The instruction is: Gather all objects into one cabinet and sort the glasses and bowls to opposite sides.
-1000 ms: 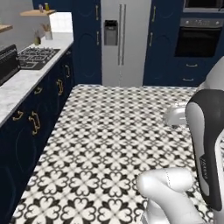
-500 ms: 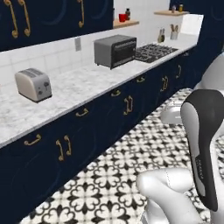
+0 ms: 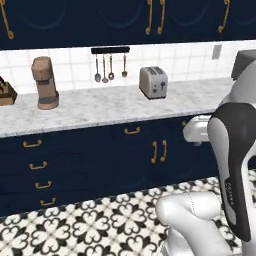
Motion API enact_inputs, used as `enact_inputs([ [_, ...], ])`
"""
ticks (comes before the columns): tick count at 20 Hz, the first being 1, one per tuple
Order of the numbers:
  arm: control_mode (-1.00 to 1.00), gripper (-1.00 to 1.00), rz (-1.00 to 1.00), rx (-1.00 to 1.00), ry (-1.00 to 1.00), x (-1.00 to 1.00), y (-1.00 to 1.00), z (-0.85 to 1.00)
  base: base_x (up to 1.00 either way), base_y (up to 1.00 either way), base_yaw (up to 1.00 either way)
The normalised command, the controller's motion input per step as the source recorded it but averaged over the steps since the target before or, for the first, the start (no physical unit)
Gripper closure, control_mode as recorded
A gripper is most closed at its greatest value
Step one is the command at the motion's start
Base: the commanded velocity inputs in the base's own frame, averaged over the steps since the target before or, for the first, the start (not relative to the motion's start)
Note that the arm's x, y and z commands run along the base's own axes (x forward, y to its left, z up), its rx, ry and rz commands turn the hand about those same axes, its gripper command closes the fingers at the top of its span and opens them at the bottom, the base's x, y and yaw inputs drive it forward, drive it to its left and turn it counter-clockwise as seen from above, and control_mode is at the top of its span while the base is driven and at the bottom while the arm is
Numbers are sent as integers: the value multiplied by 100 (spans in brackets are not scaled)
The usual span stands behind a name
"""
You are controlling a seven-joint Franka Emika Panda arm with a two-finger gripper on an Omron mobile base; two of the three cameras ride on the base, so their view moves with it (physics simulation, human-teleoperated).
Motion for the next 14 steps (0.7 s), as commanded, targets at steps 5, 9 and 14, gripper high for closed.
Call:
enact_inputs([
  [5, 100, -100, 0, 0, 0, 0, 0, 0, 12, 44, 58],
  [9, 100, -100, 0, 0, 0, 0, 0, 0, 23, 60, 17],
  [14, 100, -100, 0, 0, 0, 0, 0, 0, 2, 62, 79],
])
